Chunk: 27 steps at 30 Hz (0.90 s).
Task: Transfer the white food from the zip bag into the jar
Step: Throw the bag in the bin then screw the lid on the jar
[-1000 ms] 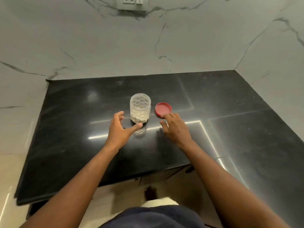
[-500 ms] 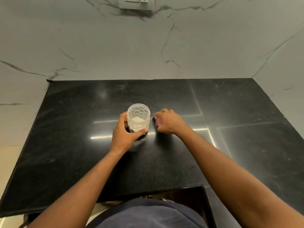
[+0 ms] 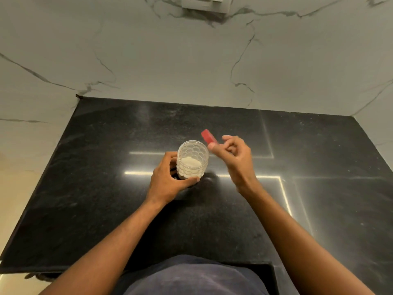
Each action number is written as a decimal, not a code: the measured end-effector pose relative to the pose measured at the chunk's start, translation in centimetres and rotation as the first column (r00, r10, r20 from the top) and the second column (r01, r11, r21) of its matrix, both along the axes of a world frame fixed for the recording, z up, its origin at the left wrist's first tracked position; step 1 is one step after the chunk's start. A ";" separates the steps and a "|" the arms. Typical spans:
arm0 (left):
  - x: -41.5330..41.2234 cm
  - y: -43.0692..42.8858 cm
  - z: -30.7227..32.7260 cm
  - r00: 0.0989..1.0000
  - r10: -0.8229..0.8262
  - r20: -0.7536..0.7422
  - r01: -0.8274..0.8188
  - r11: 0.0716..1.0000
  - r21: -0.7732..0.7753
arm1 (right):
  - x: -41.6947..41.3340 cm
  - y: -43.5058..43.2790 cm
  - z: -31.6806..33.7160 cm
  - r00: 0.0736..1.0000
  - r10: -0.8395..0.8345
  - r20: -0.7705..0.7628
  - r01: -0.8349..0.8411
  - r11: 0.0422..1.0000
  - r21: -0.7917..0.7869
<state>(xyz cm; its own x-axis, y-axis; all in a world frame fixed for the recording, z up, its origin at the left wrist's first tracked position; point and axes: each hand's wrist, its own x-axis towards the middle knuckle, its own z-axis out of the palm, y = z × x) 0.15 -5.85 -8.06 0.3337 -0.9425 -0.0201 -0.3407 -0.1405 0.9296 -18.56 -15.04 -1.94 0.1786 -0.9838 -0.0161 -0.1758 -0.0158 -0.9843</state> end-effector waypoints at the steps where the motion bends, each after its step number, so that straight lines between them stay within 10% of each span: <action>1: 0.0 0.0 0.0 1.000 -0.004 0.000 0.004 1.000 -0.001 | 0.1 0.5 -0.3 0.987 0.079 -0.142 -0.094 0.991 -0.099; 7: 0.0 0.1 0.2 1.000 -0.005 -0.005 0.005 1.000 -0.009 | 1.6 1.1 0.9 0.780 0.197 -0.594 -0.455 0.830 -0.322; 16: 0.1 0.0 0.3 1.000 -0.004 -0.005 0.004 1.000 -0.025 | 4.1 -0.8 5.2 0.362 0.313 -0.878 -0.749 0.658 -0.075; 27: 0.1 -0.1 0.3 1.000 -0.002 0.025 0.002 1.000 -0.021 | 5.1 -0.8 4.9 0.159 -0.054 -0.986 -0.494 0.860 -0.127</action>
<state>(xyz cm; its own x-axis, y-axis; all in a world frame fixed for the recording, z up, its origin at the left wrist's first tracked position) 0.25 -5.93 -7.72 0.3319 -0.9433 0.0078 -0.3638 -0.1203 0.9237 -13.45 -15.84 2.92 0.5009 -0.8639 -0.0529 -0.8613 -0.5036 0.0671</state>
